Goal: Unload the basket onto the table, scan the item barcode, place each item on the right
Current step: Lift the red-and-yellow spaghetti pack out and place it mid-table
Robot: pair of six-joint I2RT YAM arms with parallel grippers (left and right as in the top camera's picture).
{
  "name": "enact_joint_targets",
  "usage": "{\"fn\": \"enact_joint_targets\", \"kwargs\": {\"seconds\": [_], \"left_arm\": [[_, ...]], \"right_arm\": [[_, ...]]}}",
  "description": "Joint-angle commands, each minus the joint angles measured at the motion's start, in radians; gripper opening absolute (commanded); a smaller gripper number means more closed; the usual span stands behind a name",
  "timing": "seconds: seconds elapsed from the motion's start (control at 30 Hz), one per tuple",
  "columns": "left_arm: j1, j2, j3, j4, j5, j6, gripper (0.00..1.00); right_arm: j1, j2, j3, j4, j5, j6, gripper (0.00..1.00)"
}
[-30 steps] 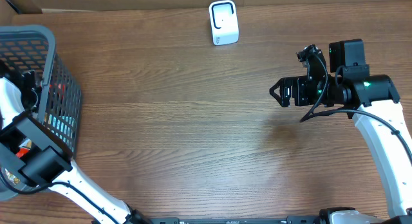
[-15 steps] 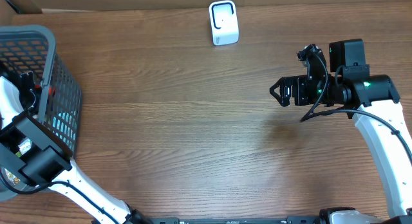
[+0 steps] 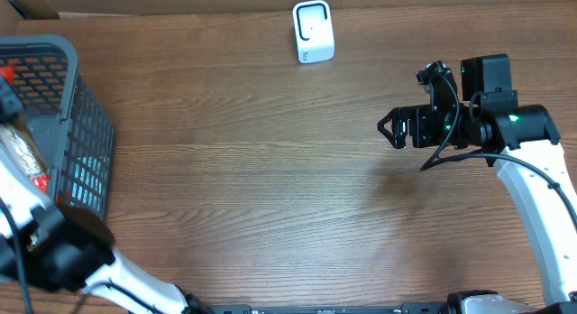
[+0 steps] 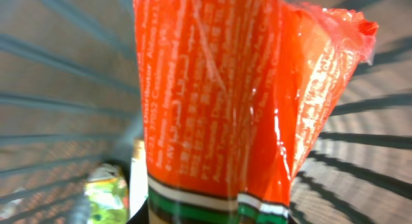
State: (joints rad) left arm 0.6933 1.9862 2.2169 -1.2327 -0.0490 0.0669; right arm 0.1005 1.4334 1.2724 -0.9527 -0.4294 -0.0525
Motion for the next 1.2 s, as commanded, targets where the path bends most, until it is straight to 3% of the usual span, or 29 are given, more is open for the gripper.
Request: {"fn": "enact_joint_targets", "kwargs": {"seconds": [0.0, 0.3, 0.43, 0.67, 0.87, 0.97, 1.17], "left_arm": [[-0.099, -0.206, 0.06, 0.009, 0.043, -0.048, 0.04], [-0.454, -0.389, 0.06, 0.093, -0.074, -0.051, 0.04], [-0.591, -0.354, 0.034, 0.084, -0.01, -0.16, 0.04], [-0.81, -0.13, -0.13, 0.151, 0.166, -0.418, 0.04], [-0.971, 0.206, -0.219, 0.34, 0.423, -0.668, 0.04], [-1.021, 0.327, -0.219, 0.418, 0.522, -0.688, 0.04], [-1.07, 0.408, -0.219, 0.441, 0.544, -0.682, 0.04]], "right_arm": [[0.005, 0.0, 0.023, 0.01, 0.003, 0.0, 1.0], [0.005, 0.0, 0.023, 0.012, 0.002, 0.002, 1.0], [0.005, 0.0, 0.023, 0.012, 0.002, 0.003, 1.0], [0.005, 0.0, 0.023, 0.012, 0.003, 0.003, 1.0], [0.005, 0.0, 0.023, 0.012, 0.003, 0.003, 1.0], [0.005, 0.0, 0.023, 0.011, 0.003, 0.002, 1.0], [0.005, 0.0, 0.023, 0.011, 0.003, 0.002, 1.0]]}}
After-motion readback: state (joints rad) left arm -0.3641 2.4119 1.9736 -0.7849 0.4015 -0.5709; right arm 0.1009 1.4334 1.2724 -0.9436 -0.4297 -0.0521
